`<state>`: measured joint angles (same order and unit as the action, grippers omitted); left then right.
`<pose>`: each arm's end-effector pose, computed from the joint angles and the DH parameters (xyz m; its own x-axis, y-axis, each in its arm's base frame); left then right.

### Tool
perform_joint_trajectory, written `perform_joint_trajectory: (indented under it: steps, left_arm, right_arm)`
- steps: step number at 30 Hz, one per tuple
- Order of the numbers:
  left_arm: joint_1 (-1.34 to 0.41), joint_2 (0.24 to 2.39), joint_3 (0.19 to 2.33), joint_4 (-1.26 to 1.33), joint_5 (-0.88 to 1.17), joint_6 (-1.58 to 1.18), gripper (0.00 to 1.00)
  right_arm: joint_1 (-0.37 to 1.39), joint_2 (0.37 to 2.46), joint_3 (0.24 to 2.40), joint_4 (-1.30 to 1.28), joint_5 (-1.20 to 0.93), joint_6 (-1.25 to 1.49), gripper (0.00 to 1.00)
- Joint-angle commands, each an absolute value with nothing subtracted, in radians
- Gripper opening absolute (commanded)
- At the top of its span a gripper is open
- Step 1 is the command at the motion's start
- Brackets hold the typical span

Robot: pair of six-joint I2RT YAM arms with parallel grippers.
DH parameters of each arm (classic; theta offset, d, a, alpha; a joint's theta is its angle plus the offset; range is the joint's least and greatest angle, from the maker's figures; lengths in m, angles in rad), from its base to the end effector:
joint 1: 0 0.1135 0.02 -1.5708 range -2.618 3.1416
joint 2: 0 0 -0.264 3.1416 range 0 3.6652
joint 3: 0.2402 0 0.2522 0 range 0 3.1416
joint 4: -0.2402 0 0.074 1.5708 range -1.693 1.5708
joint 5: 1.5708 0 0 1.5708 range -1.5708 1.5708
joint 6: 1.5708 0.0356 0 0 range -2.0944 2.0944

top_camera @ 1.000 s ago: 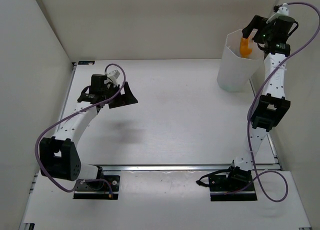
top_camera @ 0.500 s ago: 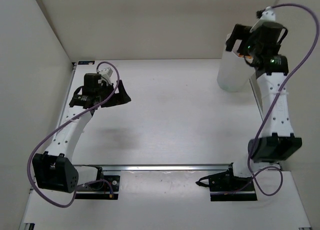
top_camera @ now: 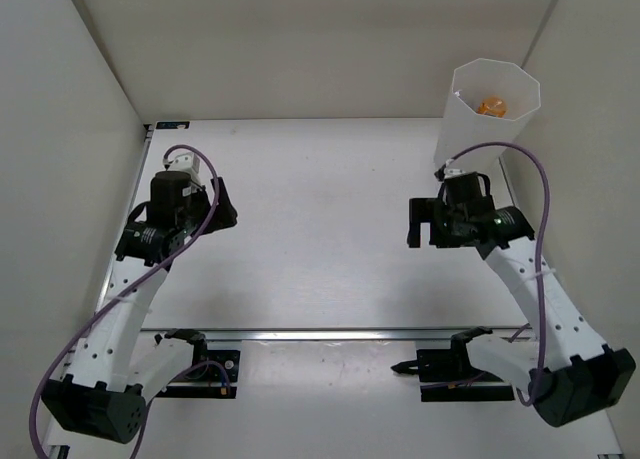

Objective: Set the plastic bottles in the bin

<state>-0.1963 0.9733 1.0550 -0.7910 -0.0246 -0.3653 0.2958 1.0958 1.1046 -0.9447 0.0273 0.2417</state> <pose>0.1903 -0.0370 0.3402 -0.6598 -0.2329 -0.7145 -0.0632 0.9646 -0.2561 0.1999 0.0599 0.3222 -0.8138 0.0021 -0.5811 -0.0835 0.9892 0.1206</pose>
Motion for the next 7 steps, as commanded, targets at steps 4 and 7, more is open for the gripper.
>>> perform_joint_trajectory:
  steps: [4,7]
  left_arm:
    - [-0.209,0.913,1.008,-0.888,-0.192,-0.380,0.99]
    - [-0.209,0.885,0.991,-0.897,-0.181,-0.390,0.99]
  right_arm:
    - [0.241,0.917,1.054,-0.931,0.028,0.220,0.99]
    - [0.241,0.894,1.031,-0.924,0.018,0.213,0.99]
